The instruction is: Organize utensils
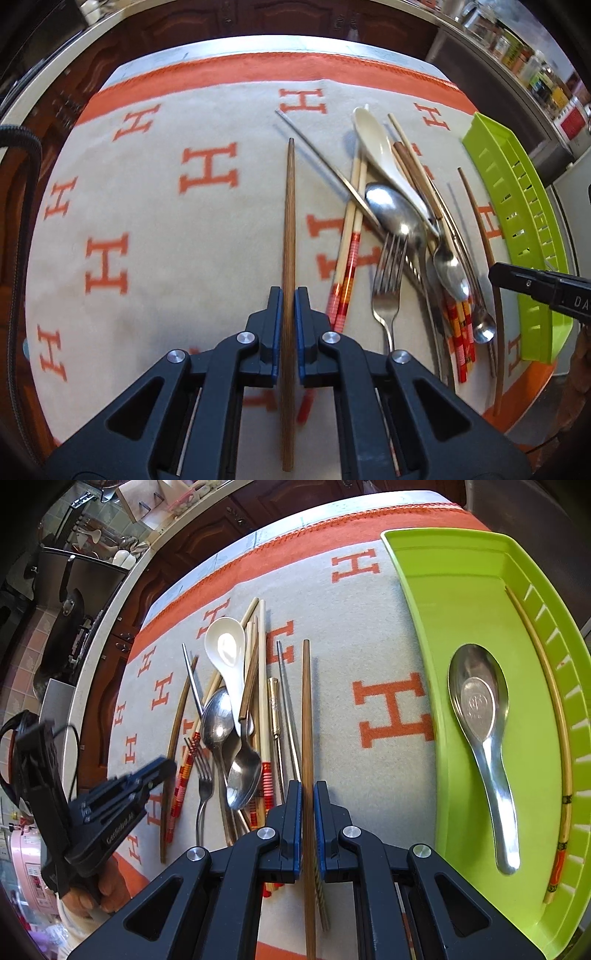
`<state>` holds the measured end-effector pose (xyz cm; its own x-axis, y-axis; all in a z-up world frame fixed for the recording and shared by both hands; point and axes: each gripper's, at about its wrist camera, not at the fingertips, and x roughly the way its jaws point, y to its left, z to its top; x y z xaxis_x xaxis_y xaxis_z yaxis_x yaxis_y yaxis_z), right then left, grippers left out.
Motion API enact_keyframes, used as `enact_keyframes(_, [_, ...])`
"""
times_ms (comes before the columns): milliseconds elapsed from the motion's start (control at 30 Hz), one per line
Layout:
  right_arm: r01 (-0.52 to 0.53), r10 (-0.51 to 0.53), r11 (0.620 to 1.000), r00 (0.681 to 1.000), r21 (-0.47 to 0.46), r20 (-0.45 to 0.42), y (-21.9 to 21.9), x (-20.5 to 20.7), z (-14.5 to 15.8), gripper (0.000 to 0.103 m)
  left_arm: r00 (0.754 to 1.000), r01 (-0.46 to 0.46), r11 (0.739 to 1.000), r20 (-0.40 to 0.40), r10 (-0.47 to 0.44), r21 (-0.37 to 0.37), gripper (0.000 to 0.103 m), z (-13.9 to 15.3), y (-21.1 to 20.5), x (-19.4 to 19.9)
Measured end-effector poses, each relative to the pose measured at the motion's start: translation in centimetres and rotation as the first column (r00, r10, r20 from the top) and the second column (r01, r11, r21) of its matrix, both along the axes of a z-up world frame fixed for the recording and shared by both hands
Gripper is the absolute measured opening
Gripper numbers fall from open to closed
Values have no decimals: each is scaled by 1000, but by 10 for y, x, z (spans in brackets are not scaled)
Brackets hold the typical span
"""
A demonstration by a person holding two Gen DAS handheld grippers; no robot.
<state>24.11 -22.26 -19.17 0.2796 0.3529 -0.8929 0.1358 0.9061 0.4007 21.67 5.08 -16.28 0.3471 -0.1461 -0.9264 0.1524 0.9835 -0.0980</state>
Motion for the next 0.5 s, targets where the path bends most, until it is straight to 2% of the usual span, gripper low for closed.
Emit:
enact_keyframes(133, [-7, 6, 1000, 1000, 10, 16, -1, -13, 8, 6, 999, -47, 998, 19, 47, -31, 4, 12, 11, -23])
enact_keyframes(233, [-8, 7, 1000, 1000, 21, 30, -2, -23, 15, 6, 998, -38, 998, 43, 40, -57, 4, 27, 8, -40])
enact_keyframes(500, [5, -9, 999, 995, 37, 104, -17, -58, 49, 6, 988, 96, 990, 133, -83, -99, 4, 76, -46, -77])
